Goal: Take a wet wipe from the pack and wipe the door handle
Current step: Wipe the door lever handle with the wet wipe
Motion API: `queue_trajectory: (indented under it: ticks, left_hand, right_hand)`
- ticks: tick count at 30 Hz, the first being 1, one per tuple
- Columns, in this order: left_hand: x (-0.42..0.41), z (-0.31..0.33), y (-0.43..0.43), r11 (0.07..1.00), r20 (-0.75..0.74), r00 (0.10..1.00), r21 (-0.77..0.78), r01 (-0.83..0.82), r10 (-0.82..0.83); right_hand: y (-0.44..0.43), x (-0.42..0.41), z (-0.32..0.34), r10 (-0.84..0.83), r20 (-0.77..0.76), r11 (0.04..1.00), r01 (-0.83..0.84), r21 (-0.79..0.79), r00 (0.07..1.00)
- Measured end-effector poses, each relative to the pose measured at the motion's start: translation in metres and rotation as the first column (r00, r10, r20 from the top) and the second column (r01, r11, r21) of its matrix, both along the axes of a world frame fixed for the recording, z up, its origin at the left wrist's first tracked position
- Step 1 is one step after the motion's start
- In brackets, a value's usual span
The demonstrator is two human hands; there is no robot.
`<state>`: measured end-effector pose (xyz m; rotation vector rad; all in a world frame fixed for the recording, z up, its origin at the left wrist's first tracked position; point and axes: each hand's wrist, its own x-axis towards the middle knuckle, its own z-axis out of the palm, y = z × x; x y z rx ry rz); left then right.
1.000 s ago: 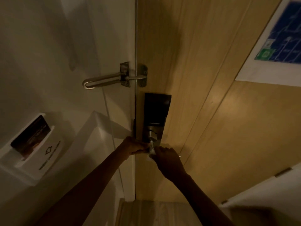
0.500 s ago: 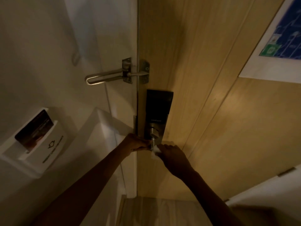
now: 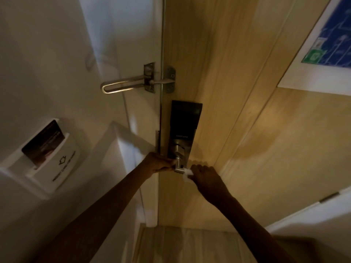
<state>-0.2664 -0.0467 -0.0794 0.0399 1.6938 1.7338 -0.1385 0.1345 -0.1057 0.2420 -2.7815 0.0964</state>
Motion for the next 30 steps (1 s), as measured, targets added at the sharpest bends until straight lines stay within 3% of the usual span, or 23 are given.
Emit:
queue_trajectory:
  ticks: [6,10,12,15,17,19,23,26,30]
  left_hand:
    - [-0.001,0.0,0.003,1.0,0.019,1.0,-0.011,-0.019,0.019]
    - [0.001,0.0,0.002,1.0,0.005,1.0,0.003,-0.03,0.03]
    - [0.003,0.0,0.002,0.999,-0.007,1.0,0.019,-0.031,0.031]
    - [0.002,-0.001,0.001,0.999,-0.012,1.0,0.029,-0.028,0.028]
    - [0.0,-0.002,0.0,1.0,-0.002,1.0,0.018,-0.016,0.016]
    - [-0.001,-0.002,0.0,1.0,0.014,1.0,0.01,-0.006,0.005]
    - [0.0,-0.001,0.0,0.999,0.024,1.0,0.033,0.017,-0.018]
    - [0.002,-0.002,0.0,0.998,0.039,0.999,0.058,0.001,-0.003]
    - [0.005,-0.003,0.0,0.997,0.034,0.999,0.073,0.015,-0.017]
  right_hand:
    - [-0.035,-0.014,0.002,0.01,-0.002,1.0,-0.01,-0.016,1.0]
    - [-0.007,-0.003,0.005,0.072,0.004,0.997,-0.072,-0.04,0.997]
    - [0.021,0.01,0.002,0.071,0.068,0.997,-0.069,-0.029,0.995]
    - [0.062,0.029,0.003,-0.054,0.188,0.995,0.068,-0.069,0.981]
    - [0.073,0.036,0.008,-0.144,0.17,0.957,0.181,-0.227,0.975]
    - [0.07,0.037,0.015,-0.273,0.107,0.836,0.291,-0.465,0.956]
    - [0.042,0.027,0.032,-0.351,0.009,0.711,0.272,-0.649,0.936]
    - [0.017,0.019,0.035,-0.27,-0.049,0.743,0.176,-0.646,0.962]
    - [0.002,0.025,0.026,-0.109,-0.009,0.833,0.087,-0.547,0.994]
